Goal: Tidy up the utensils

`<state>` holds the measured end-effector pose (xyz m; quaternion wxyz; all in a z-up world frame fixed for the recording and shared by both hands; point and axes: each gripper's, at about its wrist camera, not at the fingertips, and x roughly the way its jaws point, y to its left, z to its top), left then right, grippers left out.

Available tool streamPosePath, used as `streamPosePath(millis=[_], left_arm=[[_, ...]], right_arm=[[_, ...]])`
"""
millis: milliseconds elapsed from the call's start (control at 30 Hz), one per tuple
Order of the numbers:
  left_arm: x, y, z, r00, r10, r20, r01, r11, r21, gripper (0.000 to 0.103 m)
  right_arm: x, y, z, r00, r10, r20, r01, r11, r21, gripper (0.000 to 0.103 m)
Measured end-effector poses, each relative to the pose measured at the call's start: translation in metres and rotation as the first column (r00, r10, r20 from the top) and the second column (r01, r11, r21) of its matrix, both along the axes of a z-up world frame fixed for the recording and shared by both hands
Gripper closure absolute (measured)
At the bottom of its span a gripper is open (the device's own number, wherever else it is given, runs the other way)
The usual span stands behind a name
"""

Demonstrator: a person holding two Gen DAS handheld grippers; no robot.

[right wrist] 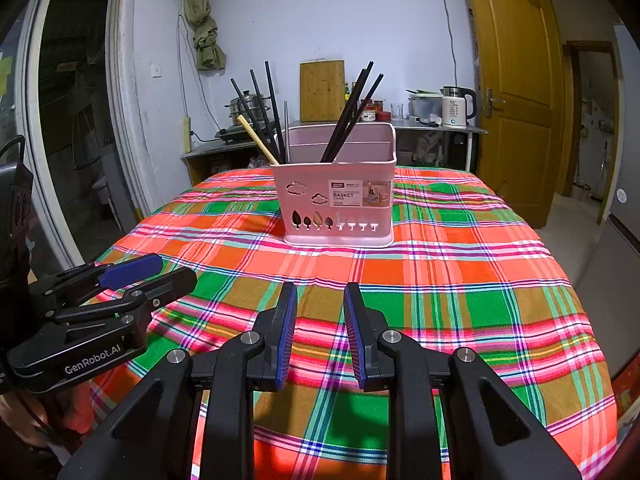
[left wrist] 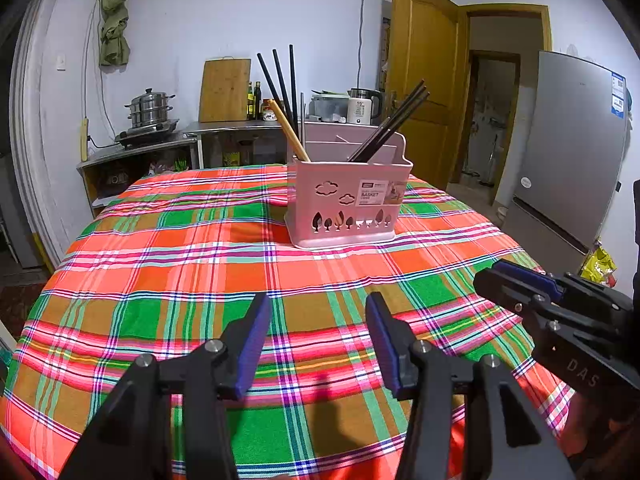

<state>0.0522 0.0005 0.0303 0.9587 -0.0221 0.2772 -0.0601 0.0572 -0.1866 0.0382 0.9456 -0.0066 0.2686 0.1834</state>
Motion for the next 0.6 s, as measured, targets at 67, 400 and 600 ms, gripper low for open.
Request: streamPosePath(millis=[67,400,600], left_arm=[[0.0000,-0.0001,-0.0001,1.000,-0.001,0.000,0.001,1.000,0.000,0.051],[-0.0001,-0.0010,-0.0001,1.000,-0.001,-0.003,0.001,1.000,-0.011,0.048],[0.0003,-0.0027,-0.0013,1.000,0.010,-0.004,-0.010,1.000,-0.002,0.048]], right_arm=[[-0.0002,0.0002,0.0001,1.000,0.000,0.000,0.000,1.000,0.000,0.078],[0.0002,0.0007,-0.0011,1.000,0.001,-0.001,-0.001,1.000,-0.004,0.078],[0.0004,0.0007,-0.0012,1.000,0.001,-0.001,-0.001,1.000,-0.004,0.078]])
